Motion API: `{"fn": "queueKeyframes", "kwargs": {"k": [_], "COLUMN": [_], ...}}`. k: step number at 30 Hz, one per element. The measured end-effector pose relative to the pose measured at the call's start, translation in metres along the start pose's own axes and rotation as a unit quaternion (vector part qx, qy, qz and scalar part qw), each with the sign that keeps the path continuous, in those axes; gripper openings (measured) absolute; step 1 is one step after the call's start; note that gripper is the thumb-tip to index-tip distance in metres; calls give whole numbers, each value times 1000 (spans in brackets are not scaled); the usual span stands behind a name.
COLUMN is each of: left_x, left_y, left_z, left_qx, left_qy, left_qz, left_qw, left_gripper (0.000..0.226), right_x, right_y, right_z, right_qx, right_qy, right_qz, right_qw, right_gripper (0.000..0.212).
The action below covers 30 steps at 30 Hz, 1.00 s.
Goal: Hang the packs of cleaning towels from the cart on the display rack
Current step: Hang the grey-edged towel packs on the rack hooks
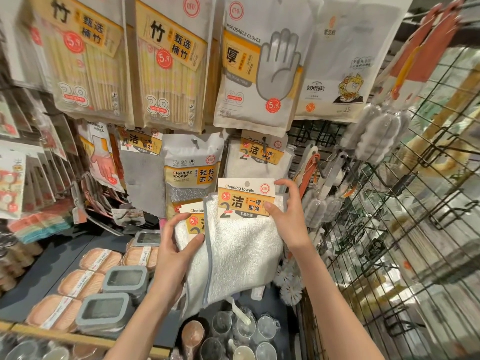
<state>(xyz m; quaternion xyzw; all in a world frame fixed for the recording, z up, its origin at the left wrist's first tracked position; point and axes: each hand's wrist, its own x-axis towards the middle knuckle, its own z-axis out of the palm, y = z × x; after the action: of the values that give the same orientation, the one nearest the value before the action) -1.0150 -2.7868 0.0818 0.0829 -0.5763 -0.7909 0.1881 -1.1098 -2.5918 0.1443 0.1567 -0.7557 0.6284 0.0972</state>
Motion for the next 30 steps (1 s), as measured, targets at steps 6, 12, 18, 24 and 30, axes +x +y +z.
{"fn": "queueKeyframes", "kwargs": {"k": [6,12,18,24,30], "left_x": [7,12,13,15,17], "left_y": [-2,-5,-5,-5,-5], "left_z": [-2,-3,0,-1,-2], "left_qx": [-13,-2,-14,-14,-15], "left_qy": [-2,0,4,2,-1], "left_qz": [-5,6,2,6,3], "left_qw": [1000,1000,1000,1000,1000], "left_gripper": [50,50,49,49,49], "right_x": [20,36,48,51,60], "right_y": [-2,-10,-7,-4,3], "right_z": [-7,-9,-7,-2,-7], "right_qx": [-17,-3,-14,-8,-52], "right_qy": [27,48,88,106,116], "right_qz": [-14,-50,-50,-51,-33], "right_qw": [999,998,995,993,991], "right_gripper": [36,38,39,45,31]}}
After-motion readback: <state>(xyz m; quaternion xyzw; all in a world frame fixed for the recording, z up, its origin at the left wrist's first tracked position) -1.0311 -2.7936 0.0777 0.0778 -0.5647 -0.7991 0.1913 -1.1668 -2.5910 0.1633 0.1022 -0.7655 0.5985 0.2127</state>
